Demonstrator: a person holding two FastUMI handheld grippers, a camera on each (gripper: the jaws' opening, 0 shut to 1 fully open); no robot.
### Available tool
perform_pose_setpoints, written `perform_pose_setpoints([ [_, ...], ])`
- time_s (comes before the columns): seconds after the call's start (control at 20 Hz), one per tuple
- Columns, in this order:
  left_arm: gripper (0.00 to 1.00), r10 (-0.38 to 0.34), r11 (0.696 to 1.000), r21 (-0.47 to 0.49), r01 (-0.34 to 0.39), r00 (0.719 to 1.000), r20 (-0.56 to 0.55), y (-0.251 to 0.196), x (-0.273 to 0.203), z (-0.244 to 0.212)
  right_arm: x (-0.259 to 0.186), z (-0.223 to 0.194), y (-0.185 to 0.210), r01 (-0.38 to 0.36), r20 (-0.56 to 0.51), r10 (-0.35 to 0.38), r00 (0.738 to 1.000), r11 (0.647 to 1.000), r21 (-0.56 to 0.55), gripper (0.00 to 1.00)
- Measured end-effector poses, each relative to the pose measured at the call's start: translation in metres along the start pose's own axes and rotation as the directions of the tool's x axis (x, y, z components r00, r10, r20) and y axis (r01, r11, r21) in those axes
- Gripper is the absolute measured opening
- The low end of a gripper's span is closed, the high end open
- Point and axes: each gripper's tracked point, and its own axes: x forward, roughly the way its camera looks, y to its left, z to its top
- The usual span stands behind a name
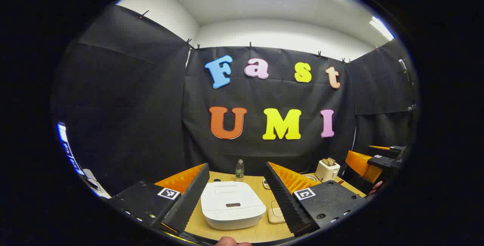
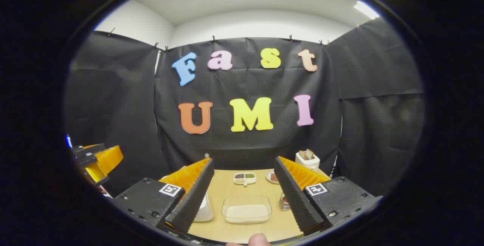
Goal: Close the left gripper, press the button to open the rice cooker; take a wooden spoon from the chopstick holder with the right hand, scoop a spoonful of rice and pour it into the rice cooker, then put the wooden spoon back into the chopstick holder.
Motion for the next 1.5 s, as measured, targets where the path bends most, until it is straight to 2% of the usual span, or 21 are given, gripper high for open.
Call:
perform_pose_setpoints([
  [0.95, 0.94, 0.025, 1.000, -0.007, -0.025, 1.000, -0.013, -0.004, 0.012, -0.016, 0.019, -0.011, -0.012, 0.025, -0.024, -0.025, 0.999, 1.000, 0.000, 1.00],
  [1.5, 0.94, 0.030, 0.999, -0.026, -0.032, 0.997, -0.070, -0.019, 0.040, -0.049, 0.034, -0.020, -0.050, 0.068, -0.043, -0.069, 0.997, 0.997, -0.024, 1.00],
])
